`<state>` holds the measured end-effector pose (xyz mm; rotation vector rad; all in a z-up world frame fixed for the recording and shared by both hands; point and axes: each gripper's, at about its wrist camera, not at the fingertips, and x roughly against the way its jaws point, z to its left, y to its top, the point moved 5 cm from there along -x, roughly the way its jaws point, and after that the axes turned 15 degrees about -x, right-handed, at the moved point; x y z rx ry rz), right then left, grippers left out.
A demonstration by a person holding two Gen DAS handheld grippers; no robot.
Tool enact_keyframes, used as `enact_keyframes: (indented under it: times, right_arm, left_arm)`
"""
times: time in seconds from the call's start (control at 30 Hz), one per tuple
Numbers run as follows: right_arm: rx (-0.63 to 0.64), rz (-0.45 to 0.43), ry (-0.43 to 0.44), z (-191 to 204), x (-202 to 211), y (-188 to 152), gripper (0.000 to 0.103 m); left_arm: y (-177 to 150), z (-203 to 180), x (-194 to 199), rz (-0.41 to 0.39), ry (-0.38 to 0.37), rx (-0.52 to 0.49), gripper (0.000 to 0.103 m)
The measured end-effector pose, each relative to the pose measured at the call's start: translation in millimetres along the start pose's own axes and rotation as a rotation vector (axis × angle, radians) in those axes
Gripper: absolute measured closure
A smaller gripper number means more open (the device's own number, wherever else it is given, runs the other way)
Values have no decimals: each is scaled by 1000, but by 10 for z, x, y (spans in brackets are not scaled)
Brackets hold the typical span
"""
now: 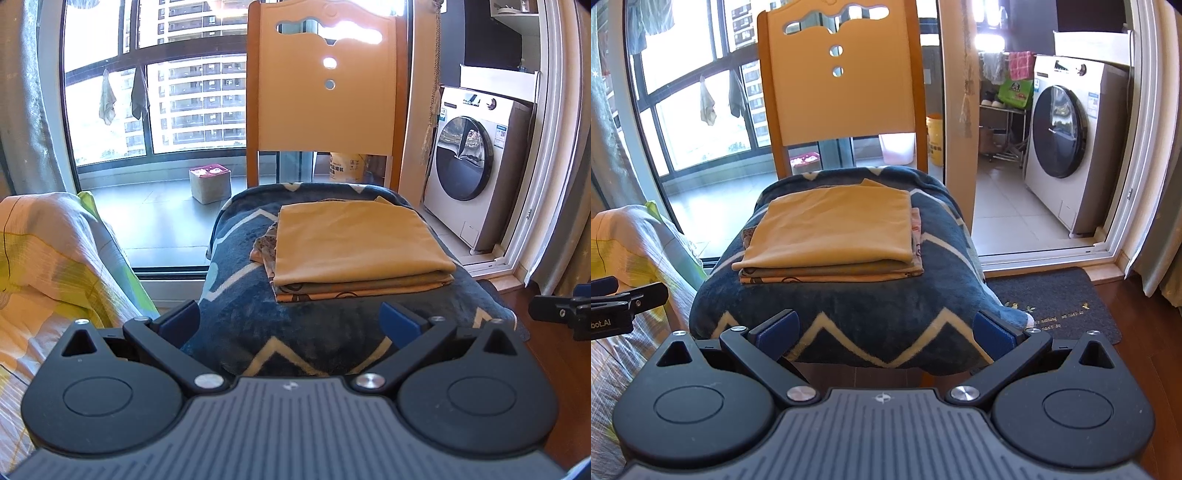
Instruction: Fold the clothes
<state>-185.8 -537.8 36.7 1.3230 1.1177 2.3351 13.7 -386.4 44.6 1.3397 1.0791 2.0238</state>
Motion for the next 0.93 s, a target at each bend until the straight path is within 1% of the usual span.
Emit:
enact_keyframes:
  times: [0.63, 0.93]
  right_arm:
    - [1, 18, 10, 58, -117, -11, 0]
    - [5, 24, 11, 80, -152, -23, 0]
  left_arm:
    - [-40, -26, -96, 16, 30, -22, 1]
    - [-61, -29, -106, 13, 31, -29, 1]
